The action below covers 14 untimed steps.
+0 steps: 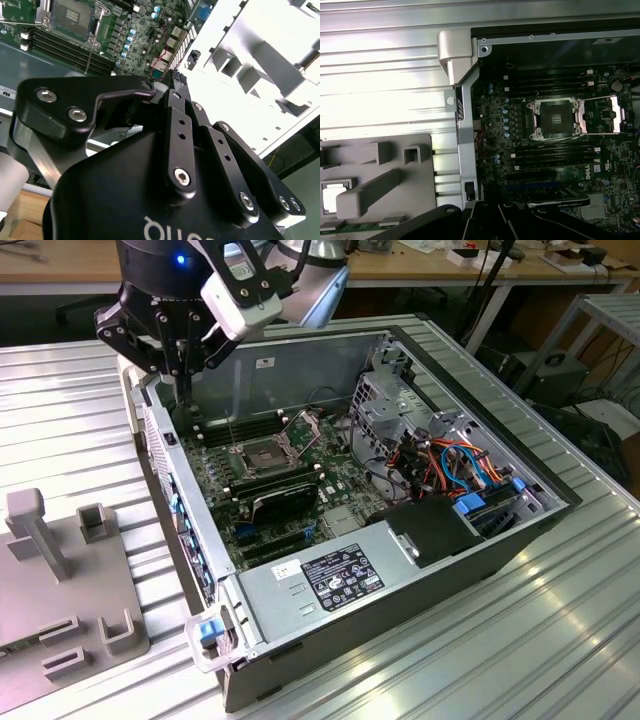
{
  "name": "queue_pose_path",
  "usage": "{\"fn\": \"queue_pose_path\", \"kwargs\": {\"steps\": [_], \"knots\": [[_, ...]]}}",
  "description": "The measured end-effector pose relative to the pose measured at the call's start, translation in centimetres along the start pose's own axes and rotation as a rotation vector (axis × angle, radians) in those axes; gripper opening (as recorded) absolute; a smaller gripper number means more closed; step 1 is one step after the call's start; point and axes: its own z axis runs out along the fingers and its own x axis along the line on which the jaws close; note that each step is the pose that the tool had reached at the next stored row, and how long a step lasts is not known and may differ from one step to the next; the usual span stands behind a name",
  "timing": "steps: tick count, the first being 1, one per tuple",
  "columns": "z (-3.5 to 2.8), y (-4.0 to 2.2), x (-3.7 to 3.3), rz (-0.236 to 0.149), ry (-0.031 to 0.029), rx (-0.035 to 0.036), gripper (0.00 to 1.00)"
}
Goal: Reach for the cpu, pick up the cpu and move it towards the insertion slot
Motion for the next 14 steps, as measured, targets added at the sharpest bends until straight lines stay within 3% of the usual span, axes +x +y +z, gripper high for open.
{"fn": "queue_pose_path", "kwargs": {"steps": [14], "knots": [[0.02,-0.09,1.12,0.000,0.0019,0.0001,0.11]]}}
